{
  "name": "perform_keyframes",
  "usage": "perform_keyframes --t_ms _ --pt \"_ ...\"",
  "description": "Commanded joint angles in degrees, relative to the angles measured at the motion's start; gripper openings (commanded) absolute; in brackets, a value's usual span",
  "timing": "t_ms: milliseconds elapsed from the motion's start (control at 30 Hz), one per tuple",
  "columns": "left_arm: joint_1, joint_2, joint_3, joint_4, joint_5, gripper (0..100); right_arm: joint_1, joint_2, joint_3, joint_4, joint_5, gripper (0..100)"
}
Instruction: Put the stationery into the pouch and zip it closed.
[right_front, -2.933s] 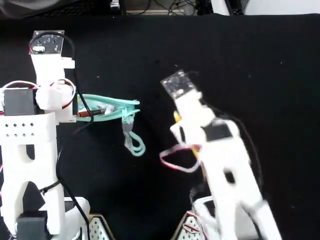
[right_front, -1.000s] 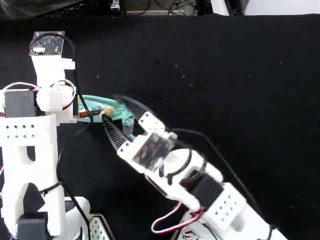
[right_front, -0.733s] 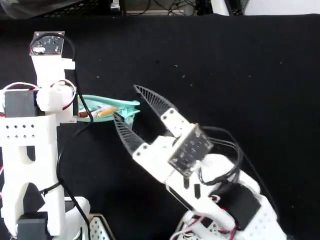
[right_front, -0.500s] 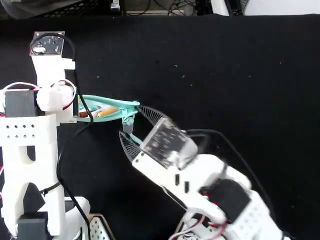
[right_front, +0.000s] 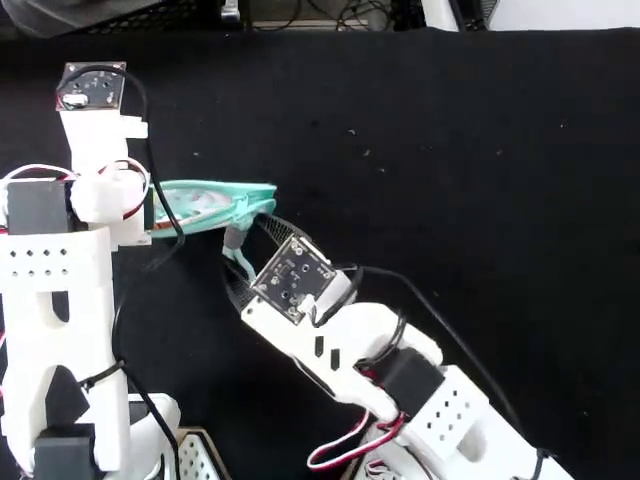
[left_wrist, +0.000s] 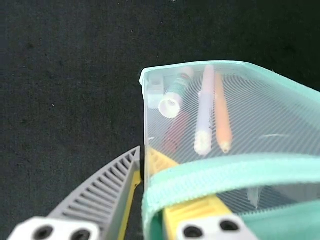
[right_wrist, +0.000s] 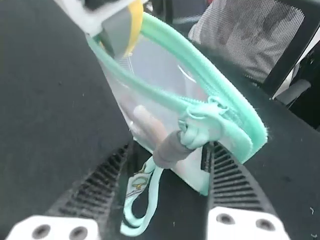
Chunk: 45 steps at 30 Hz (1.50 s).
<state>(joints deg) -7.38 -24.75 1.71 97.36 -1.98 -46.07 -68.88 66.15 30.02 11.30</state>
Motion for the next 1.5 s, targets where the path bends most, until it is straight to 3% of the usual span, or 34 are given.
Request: perform_keyframes --t_ms 0,300,600,867,1000,1233,1333,1467 --pt "0.1 0.1 0.2 -0.7 -0.5 3 0.6 -0.3 0.0 -4.4 -0.5 20.8" --pt "0.1 0.1 0.2 -0.7 -0.5 3 0.9 0.0 0.1 -11.3 -0.5 20.6" --pt "0.5 0.1 4.4 -3.9 -0.5 3 8.4 -0.3 13.8 -32.3 -0.6 3.4" --pt "0.5 0.1 10.7 -9.1 -0.5 3 13.6 -0.4 15.7 -32.5 -0.6 1.2" --pt "0.5 0.1 11.3 -9.4 -0.3 3 16.6 -3.8 16.1 -26.9 -0.6 1.2" --pt "0.5 0.1 11.5 -10.1 -0.1 3 14.8 -29.0 7.3 8.4 -0.6 1.2" --pt "0.5 0.1 11.5 -10.2 -0.1 3 13.1 -37.7 10.2 10.0 -0.2 5.1" --pt "0.5 0.1 11.5 -10.0 -0.1 3 10.7 -38.5 14.8 6.1 -0.6 22.3"
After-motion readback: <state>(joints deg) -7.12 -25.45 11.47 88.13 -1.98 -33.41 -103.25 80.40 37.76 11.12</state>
